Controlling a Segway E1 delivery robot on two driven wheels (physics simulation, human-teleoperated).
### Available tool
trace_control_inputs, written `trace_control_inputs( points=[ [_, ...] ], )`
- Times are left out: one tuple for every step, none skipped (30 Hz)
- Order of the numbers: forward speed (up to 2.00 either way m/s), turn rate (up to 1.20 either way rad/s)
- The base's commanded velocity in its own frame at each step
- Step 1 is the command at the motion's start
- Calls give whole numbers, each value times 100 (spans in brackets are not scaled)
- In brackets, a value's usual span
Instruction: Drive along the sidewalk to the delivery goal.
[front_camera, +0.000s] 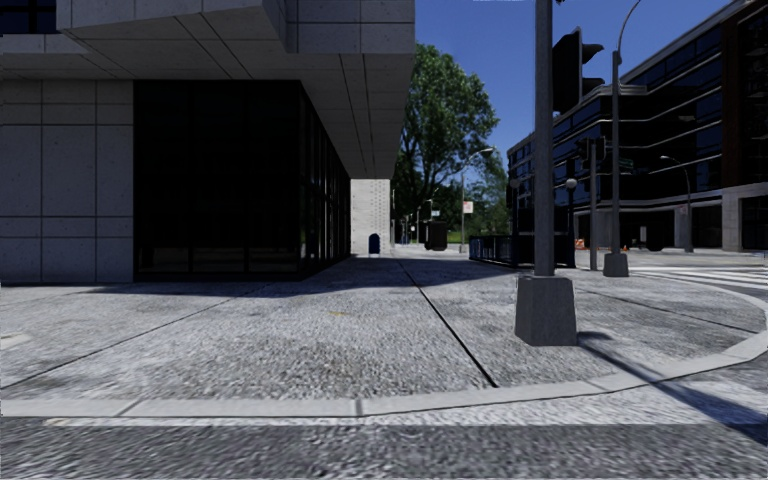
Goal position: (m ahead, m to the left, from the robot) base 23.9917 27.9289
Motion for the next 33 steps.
trace_control_inputs(
  points=[
    [197,0],
    [197,0],
    [197,0],
    [197,0],
    [197,0],
    [197,0],
    [197,0],
    [197,0],
    [197,0],
    [197,0],
    [197,0],
    [197,0],
    [197,0],
    [197,0],
    [197,0],
    [197,0],
    [197,0],
    [197,0],
    [197,0],
    [197,0],
    [197,0],
    [197,0],
    [197,0],
    [197,0],
    [197,0],
    [197,0],
    [197,0],
    [197,0],
    [197,0],
    [197,0],
    [197,0],
    [197,0],
    [197,0]
  ],
)
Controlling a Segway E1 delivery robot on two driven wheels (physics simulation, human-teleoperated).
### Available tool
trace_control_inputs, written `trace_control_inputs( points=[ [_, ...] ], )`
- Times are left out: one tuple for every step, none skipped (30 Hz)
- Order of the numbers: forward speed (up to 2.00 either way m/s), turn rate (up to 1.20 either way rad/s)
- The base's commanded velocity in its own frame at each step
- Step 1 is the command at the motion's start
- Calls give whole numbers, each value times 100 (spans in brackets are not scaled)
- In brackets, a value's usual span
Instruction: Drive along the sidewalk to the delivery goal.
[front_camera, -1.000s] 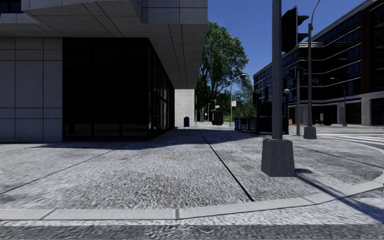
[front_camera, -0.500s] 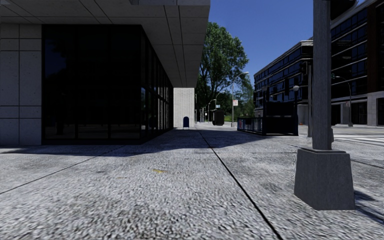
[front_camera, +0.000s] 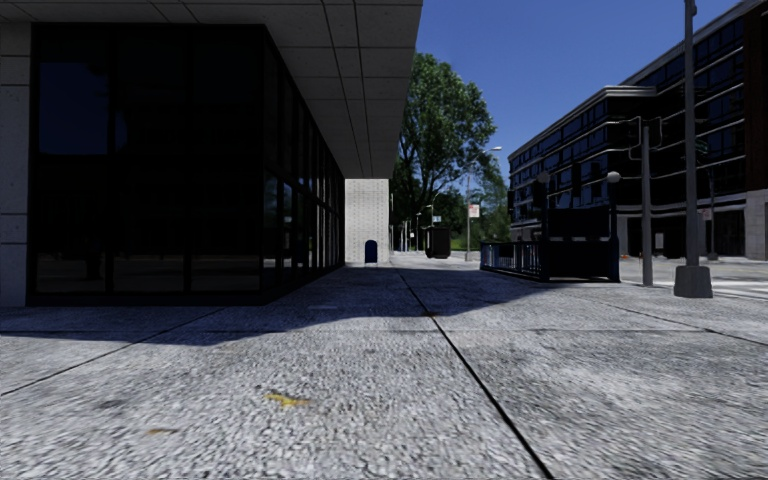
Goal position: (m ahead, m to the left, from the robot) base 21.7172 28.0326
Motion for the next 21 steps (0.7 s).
trace_control_inputs(
  points=[
    [197,0],
    [197,-15],
    [197,-29],
    [197,-37],
    [197,-37],
    [197,-41],
    [197,-43],
    [197,-44],
    [197,-44],
    [197,-44],
    [197,-44],
    [197,-44],
    [197,-44],
    [197,-44],
    [197,-44],
    [197,-44],
    [197,-44],
    [197,-44],
    [197,-44],
    [197,-44],
    [197,-44]
  ],
)
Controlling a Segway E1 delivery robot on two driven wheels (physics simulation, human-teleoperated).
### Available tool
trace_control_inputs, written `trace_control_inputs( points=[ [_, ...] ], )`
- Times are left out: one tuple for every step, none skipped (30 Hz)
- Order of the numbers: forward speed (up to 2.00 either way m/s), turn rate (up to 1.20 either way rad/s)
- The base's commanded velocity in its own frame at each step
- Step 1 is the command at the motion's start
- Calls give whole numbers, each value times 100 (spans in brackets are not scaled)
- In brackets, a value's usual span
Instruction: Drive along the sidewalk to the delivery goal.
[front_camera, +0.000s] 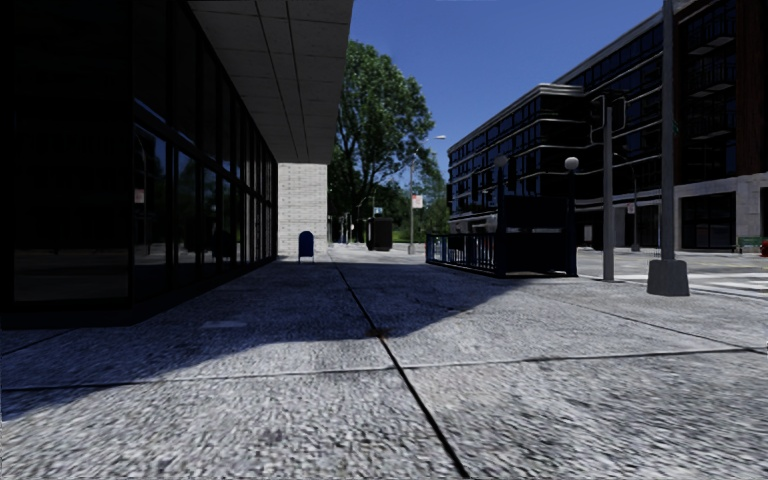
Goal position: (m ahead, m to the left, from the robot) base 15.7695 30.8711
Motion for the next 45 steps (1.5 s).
trace_control_inputs(
  points=[
    [197,-44],
    [197,-35],
    [197,-35],
    [197,-30],
    [197,-28],
    [197,-28],
    [197,-28],
    [197,-26],
    [197,-21],
    [197,-21],
    [197,-20],
    [197,-19],
    [197,-16],
    [197,-16],
    [197,-5],
    [197,0],
    [197,0],
    [197,0],
    [197,0],
    [197,0],
    [197,0],
    [197,0],
    [197,0],
    [197,0],
    [197,0],
    [197,0],
    [197,0],
    [197,0],
    [197,0],
    [197,0],
    [197,0],
    [197,0],
    [198,0],
    [198,0],
    [198,0],
    [200,0],
    [200,0],
    [200,0],
    [200,0],
    [200,0],
    [200,0],
    [200,0],
    [200,0],
    [200,0],
    [200,0]
  ],
)
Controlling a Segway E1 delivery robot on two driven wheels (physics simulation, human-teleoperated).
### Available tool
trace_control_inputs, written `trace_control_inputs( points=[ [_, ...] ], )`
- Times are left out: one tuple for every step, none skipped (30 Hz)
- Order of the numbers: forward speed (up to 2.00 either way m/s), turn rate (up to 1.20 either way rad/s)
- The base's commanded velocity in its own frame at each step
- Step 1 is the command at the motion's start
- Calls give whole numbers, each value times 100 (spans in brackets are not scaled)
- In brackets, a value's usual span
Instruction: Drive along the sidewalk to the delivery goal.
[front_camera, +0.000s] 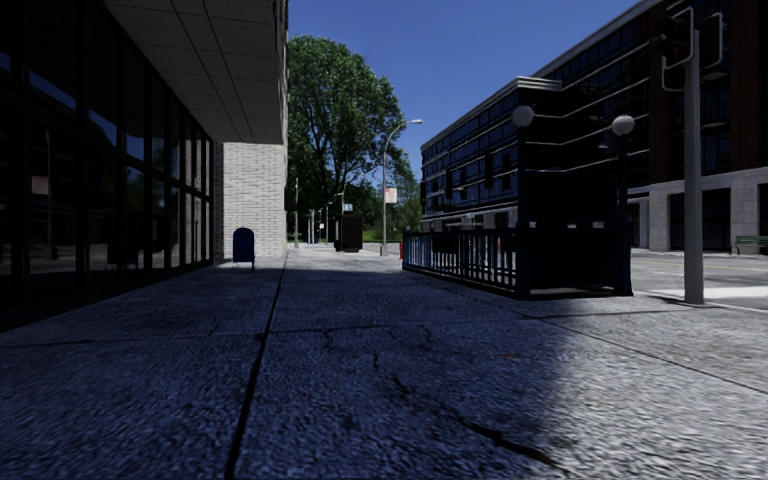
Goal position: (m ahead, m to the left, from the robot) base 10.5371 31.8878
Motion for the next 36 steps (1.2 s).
trace_control_inputs(
  points=[
    [200,0],
    [200,0],
    [200,0],
    [200,0],
    [200,0],
    [200,0],
    [200,0],
    [200,0],
    [200,0],
    [200,0],
    [200,0],
    [200,0],
    [200,0],
    [200,0],
    [200,0],
    [200,0],
    [200,0],
    [200,0],
    [200,0],
    [200,0],
    [200,0],
    [200,0],
    [200,0],
    [200,0],
    [200,0],
    [200,0],
    [200,0],
    [200,0],
    [200,0],
    [200,0],
    [200,0],
    [200,0],
    [200,0],
    [200,0],
    [200,0],
    [200,0]
  ],
)
